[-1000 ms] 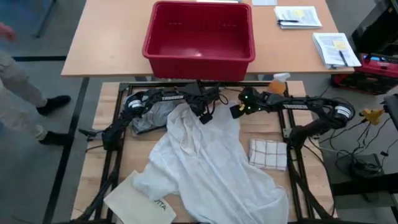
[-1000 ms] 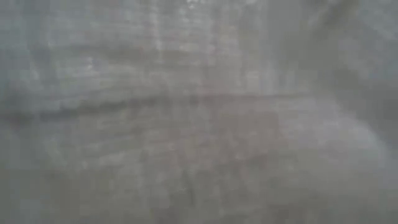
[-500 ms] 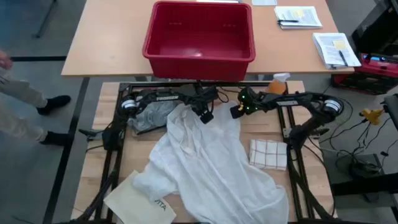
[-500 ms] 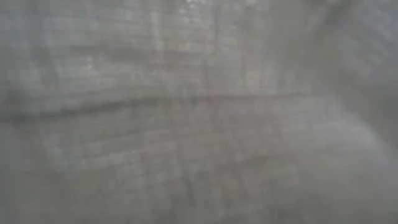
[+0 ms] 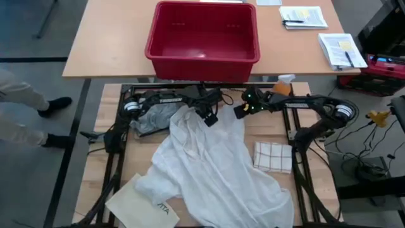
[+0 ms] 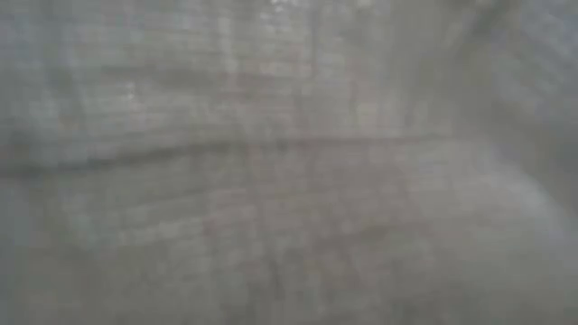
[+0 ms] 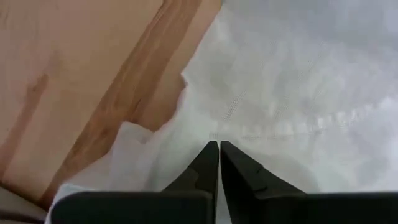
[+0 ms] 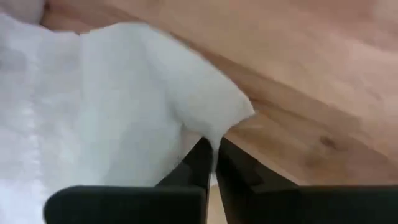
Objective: Fold laundry
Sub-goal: Fold the white long sleeve shirt
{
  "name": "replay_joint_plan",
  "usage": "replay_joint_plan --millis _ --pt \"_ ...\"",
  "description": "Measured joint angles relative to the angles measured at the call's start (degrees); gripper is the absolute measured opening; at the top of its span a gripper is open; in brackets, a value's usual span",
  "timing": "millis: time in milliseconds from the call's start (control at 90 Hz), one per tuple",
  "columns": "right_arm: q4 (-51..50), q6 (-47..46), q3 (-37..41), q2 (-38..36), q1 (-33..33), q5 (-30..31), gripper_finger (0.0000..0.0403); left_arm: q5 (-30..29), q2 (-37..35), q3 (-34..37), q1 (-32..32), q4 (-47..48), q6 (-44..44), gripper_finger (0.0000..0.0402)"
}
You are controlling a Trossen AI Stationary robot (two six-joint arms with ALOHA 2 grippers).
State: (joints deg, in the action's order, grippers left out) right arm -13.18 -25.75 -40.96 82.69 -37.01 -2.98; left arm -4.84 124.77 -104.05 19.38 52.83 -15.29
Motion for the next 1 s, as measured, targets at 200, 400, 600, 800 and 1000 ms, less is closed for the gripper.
replay_joint_plan --millis 200,400,600,800,1000 --pt "-9.0 8.4 -7.0 -4.6 1.2 4.4 0.0 0.0 0.0 0.0 0.0 -0.2 -0.2 0.0" --pt "-24.5 17.2 -19.4 -4.3 6.0 9.5 0.0 0.0 0.0 0.0 0.0 -0.2 -0.2 0.0" --pt "-34.7 20.0 -25.1 -2.7 7.7 -8.3 0.0 -0.5 0.0 0.0 0.0 -0.3 -0.5 0.0" --pt "-33.6 15.1 -25.0 -5.2 7.7 7.7 0.0 -0.6 0.0 0.0 0.0 -0.2 -0.7 0.0" --pt "-33.9 16.8 -24.4 -4.8 7.5 -3.7 0.0 -3.8 -0.8 0.0 1.0 0.5 0.5 0.0"
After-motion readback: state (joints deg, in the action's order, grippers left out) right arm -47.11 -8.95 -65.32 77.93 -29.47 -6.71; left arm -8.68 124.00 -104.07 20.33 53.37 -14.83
